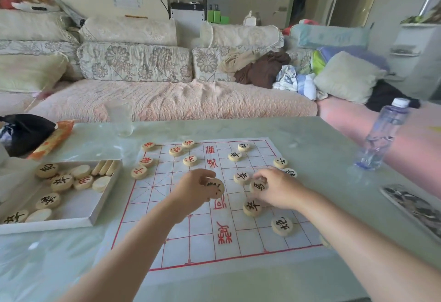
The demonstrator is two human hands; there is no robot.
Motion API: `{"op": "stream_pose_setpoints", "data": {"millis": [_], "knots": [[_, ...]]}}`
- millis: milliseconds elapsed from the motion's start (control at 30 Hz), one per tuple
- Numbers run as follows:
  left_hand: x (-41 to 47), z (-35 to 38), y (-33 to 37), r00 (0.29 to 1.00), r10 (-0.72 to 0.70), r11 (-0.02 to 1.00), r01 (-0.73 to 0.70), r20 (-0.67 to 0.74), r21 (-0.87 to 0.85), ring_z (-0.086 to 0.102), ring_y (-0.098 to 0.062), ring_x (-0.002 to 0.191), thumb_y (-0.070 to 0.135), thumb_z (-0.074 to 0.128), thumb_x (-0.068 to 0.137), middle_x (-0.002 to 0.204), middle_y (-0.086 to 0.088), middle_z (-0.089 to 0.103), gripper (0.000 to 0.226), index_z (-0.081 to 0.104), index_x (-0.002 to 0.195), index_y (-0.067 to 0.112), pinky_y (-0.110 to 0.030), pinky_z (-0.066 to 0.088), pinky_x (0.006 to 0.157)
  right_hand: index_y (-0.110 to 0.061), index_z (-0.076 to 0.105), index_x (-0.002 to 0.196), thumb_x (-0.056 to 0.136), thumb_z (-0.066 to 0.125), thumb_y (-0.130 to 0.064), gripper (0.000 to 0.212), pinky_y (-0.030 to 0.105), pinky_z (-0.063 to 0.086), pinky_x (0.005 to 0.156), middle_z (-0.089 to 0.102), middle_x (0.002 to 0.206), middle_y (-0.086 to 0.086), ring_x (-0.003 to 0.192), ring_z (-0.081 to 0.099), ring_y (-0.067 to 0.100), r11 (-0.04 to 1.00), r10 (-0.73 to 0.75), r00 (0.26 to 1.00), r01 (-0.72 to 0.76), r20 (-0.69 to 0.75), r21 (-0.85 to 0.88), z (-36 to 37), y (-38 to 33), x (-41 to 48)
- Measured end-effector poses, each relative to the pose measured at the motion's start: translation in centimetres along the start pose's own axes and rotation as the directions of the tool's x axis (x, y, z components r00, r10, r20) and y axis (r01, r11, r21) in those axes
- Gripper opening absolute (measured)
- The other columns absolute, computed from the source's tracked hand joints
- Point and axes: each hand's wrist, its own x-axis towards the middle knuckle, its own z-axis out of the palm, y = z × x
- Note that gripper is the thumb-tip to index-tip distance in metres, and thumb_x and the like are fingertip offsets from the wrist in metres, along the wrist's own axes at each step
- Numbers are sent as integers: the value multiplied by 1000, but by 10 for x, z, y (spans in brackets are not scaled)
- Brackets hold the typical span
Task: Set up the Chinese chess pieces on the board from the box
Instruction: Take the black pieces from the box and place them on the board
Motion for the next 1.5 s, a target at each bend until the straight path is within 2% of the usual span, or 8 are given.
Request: {"op": "stream_pose_setpoints", "data": {"millis": [233, 400, 533, 633, 900, 1033, 1167, 1500], "knots": [[25, 45, 25, 1000, -1, 997, -1, -14, -80, 68, -18, 85, 11, 62, 88, 92, 3, 71, 29, 68, 109, 30, -39, 58, 83, -32, 60, 123, 88, 61, -47, 38, 32, 44, 99, 54, 132, -8, 123, 51, 15, 999, 35, 999, -35, 2, -27, -5, 49, 3], [49, 75, 48, 1000, -8, 995, 8, 3, -95, 68, -16, 78, 12, 64, 87, 93, 0, 71, 29, 66, 114, 24, -27, 59, 73, -31, 51, 138, 86, 64, -44, 55, 26, 41, 96, 52, 136, -8, 125, 50, 14, 1000, -4, 1000, 3, 17, 30, -10, 58, 8], [67, 86, 65, 996, -90, 978, 84, -21, -192, 67, -13, 67, 15, 72, 82, 89, -5, 73, 24, 66, 105, 16, -20, 48, 51, -36, 51, 136, 78, 79, -35, 64, 19, 39, 81, 55, 122, -15, 98, 54, -5, 940, -69, 995, 89, -71, 328, -23, 53, 18], [82, 91, 73, 995, -97, 963, 95, 4, -254, 64, -14, 61, 15, 76, 78, 80, -9, 74, 26, 69, 102, 11, -23, 44, 53, -39, 58, 119, 73, 84, -29, 53, 15, 37, 69, 61, 111, -18, 69, 53, -13, 885, -108, 976, 182, -191, 428, -24, 48, 31], [127, 98, 76, 997, -70, 961, 63, -15, -270, 64, -13, 62, 21, 73, 83, 80, -6, 74, 21, 71, 102, 11, -22, 50, 59, -37, 67, 106, 72, 87, -29, 40, 7, 35, 60, 63, 108, -18, 62, 52, -7, 887, -95, 972, 180, -214, 425, -38, 60, 77], [156, 99, 73, 991, 66, 992, -53, -116, 116, 61, -15, 75, 25, 54, 93, 101, 3, 67, 21, 65, 111, 20, -23, 46, 60, -33, 61, 118, 77, 82, -33, 46, 21, 41, 76, 60, 112, -17, 95, 58, 3, 936, 1, 972, 81, -235, 341, -50, 75, 112], [192, 94, 60, 963, 264, 829, -201, -49, 523, 50, -20, 112, 19, 50, 94, 122, 0, 56, 31, 63, 122, 25, -28, 43, 86, -33, 63, 99, 75, 80, -40, 30, 29, 44, 80, 62, 106, -14, 100, 59, 13, 975, 111, 964, -58, -243, 216, -55, 98, 152], [237, 99, 39, 967, 240, 722, -235, 84, 650, 46, -21, 110, 26, 45, 96, 117, 0, 49, 23, 63, 111, 27, -39, 48, 88, -29, 65, 100, 81, 75, -44, 26, 32, 48, 82, 65, 107, -8, 100, 60, 18, 979, 134, 945, -80, -298, 185, -31, 117, 226]]}}
